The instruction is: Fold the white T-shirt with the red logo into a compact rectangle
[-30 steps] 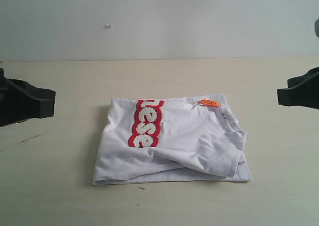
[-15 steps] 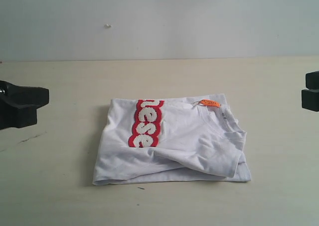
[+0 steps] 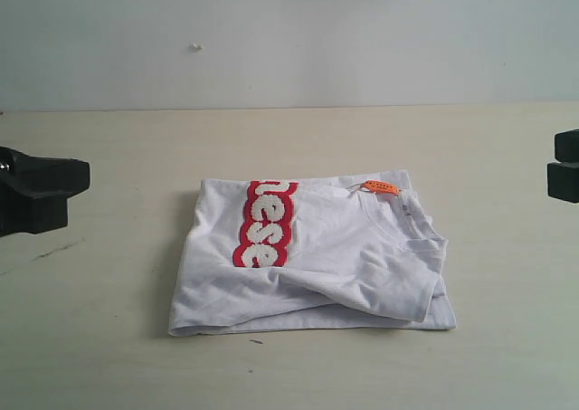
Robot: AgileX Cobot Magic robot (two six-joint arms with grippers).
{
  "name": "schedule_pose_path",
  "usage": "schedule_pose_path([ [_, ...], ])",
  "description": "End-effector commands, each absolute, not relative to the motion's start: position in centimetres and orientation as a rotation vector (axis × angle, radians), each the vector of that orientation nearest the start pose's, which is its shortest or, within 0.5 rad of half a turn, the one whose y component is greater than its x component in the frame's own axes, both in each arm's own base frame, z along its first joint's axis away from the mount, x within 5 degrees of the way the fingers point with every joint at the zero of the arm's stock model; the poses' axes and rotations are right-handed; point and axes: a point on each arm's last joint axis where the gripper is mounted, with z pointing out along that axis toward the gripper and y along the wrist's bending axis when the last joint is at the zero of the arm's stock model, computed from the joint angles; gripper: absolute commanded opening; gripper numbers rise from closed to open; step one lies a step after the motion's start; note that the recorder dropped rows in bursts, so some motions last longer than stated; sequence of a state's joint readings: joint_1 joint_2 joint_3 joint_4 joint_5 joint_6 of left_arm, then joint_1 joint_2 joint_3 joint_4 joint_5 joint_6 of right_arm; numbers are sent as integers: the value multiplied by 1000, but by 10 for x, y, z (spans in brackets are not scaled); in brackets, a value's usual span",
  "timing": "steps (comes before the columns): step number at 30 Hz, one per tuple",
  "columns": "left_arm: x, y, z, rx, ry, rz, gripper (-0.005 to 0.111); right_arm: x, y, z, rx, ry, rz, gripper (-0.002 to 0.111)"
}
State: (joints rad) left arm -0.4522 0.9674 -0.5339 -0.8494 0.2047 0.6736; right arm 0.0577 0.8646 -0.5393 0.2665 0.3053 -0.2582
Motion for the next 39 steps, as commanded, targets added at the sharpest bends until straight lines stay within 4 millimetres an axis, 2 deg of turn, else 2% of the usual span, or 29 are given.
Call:
schedule_pose_path([
  [1,168,-93,274,430,2012,-483,0,171,17,278,-119,2100,110,0],
  [7,158,-81,287,430,1926,-438,0,171,17,278,-119,2100,110,0],
  [15,127,-54,305,336,1777,-387,0,171,17,278,-119,2100,110,0],
  [20,110,-46,315,313,1684,-373,0,171,17,278,-119,2100,110,0],
  [23,104,-44,318,305,1650,-372,0,171,17,278,-119,2100,110,0],
  [28,104,-40,325,193,1603,-412,0,171,17,278,-119,2100,110,0],
  [33,98,-35,317,106,1591,-442,0,171,17,278,-119,2100,110,0],
  [39,83,-24,287,30,1601,-404,0,171,17,278,-119,2100,110,0],
])
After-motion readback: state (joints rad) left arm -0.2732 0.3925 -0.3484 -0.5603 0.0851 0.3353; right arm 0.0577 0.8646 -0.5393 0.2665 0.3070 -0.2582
